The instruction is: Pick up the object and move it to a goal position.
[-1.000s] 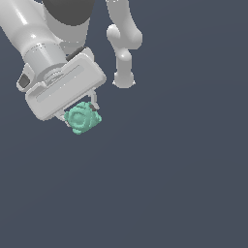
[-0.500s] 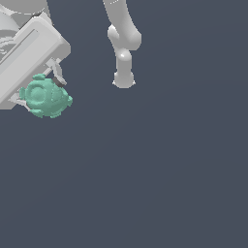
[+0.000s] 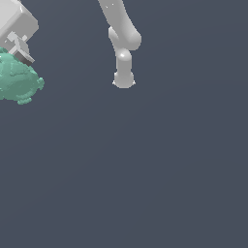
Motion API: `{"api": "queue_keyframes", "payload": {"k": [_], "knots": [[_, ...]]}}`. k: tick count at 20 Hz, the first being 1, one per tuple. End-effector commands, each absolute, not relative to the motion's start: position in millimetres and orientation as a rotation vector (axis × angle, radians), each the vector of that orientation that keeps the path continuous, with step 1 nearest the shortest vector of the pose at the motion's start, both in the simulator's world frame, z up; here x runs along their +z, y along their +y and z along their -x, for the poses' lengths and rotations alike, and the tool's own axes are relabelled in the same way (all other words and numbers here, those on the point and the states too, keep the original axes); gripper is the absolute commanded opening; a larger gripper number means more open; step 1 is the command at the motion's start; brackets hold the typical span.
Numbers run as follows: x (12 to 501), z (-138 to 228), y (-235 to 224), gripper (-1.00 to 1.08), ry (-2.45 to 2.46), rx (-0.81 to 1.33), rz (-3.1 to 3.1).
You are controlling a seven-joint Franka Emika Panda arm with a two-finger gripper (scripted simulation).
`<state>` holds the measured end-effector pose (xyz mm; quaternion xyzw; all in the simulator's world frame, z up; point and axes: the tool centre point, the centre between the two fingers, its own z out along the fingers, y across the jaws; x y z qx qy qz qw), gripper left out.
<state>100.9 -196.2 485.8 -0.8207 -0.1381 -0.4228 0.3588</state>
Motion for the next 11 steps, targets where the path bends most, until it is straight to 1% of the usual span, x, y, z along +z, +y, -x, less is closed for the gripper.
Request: {"api": "queue_keyframes", "payload": {"k": [1,11], "knots": [[492.8,-101.8,-201.5,-1.0,-0.373,-1.1,2.095],[502.1,-103.9,-209.5,-1.0,-0.393,-1.113,2.064]]}}
